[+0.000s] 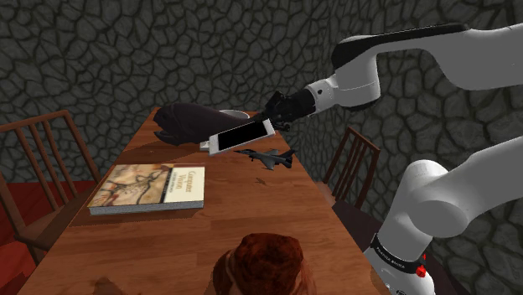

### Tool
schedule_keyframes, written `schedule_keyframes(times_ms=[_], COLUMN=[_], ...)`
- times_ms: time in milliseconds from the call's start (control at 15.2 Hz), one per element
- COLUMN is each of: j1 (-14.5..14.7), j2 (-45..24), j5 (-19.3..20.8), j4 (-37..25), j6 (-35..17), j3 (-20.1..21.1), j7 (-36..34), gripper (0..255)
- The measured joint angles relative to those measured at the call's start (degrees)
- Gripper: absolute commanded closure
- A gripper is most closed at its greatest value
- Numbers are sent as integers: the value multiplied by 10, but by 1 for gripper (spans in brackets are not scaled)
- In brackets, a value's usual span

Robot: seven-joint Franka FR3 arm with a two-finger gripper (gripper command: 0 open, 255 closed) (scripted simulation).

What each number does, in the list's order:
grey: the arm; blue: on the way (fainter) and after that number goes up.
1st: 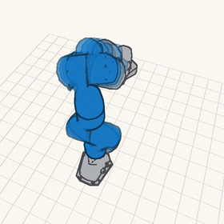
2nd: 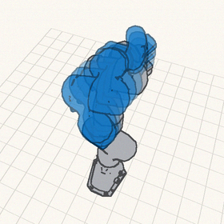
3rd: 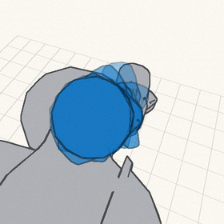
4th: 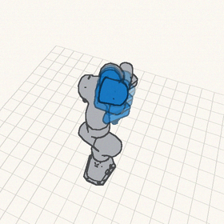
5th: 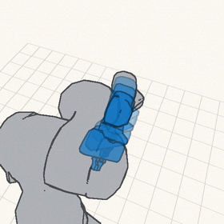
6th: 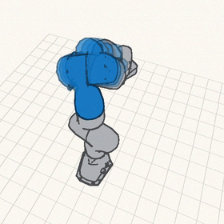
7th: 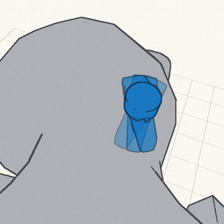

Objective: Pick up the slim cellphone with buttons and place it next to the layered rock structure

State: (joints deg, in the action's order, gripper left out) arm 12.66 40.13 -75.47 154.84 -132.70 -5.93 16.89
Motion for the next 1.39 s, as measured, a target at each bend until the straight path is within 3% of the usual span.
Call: schedule_keyframes(times_ms=[198, 330, 1386], j1=[13, 23, 47], j2=[60, 61, -11], j5=[-17, -42, -175], j4=[39, 52, 101], j6=[-27, -43, -66], j3=[45, 56, 41], j7=[-38, -26, 154], gripper=[255, 255, 255])
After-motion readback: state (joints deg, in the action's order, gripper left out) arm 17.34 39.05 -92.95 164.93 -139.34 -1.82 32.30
